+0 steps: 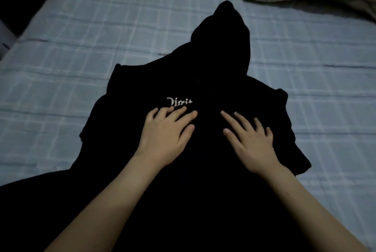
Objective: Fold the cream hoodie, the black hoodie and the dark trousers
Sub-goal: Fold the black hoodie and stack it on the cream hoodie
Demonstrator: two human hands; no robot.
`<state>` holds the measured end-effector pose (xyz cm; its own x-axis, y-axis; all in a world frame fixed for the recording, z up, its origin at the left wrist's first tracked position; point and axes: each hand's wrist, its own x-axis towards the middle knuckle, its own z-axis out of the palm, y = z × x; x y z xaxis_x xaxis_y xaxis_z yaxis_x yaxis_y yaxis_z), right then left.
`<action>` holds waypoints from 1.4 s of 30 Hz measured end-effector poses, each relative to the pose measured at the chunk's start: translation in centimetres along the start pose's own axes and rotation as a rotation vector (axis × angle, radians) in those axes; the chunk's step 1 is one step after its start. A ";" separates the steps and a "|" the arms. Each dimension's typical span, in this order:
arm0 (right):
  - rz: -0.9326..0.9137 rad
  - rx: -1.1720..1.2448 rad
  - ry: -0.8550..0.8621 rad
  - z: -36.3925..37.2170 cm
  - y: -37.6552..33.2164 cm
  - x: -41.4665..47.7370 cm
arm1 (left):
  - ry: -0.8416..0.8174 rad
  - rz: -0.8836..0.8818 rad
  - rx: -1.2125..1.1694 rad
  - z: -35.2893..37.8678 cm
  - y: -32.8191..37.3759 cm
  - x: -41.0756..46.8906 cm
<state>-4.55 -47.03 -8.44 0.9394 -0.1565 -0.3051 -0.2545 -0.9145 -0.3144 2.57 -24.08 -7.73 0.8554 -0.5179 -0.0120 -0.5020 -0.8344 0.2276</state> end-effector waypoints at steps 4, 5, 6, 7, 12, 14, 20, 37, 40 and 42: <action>-0.061 0.180 0.201 -3.4 0.5 3.4 | 0.180 0.016 -0.120 -3.4 -0.5 6.7; -0.074 0.207 0.249 -4.1 0.9 5.2 | 0.177 0.026 -0.208 -3.5 -1.3 9.1; -0.089 0.206 0.269 -4.7 1.1 7.3 | 0.146 0.029 -0.263 -3.3 -2.3 11.6; -0.096 0.185 0.265 -5.1 1.5 9.6 | 0.104 0.021 -0.285 -3.0 -3.4 14.0; 0.012 0.307 0.182 -5.3 4.8 19.5 | -0.071 -0.153 -0.330 -1.2 -7.8 22.2; -0.009 0.414 0.203 -5.1 5.4 21.9 | -0.140 -0.187 -0.385 -0.3 -8.6 24.0; -0.141 0.808 0.318 -5.1 5.8 25.7 | -0.097 -0.216 -0.622 1.6 -9.4 26.8; -0.309 0.827 0.301 -12.7 2.6 8.1 | 0.165 -0.152 -1.059 -8.1 -7.0 8.9; -0.210 0.728 0.041 -8.6 2.9 3.7 | -0.038 -0.175 -0.855 -5.9 -6.7 3.9; -0.166 0.739 -0.035 -7.4 2.9 2.6 | -0.117 -0.204 -0.876 -5.3 -6.9 2.6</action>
<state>-1.20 -52.85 -3.53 0.9742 -0.0156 -0.2253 -0.2095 -0.4350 -0.8757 8.96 -18.69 -4.20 0.8746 -0.4316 -0.2210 -0.0245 -0.4946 0.8688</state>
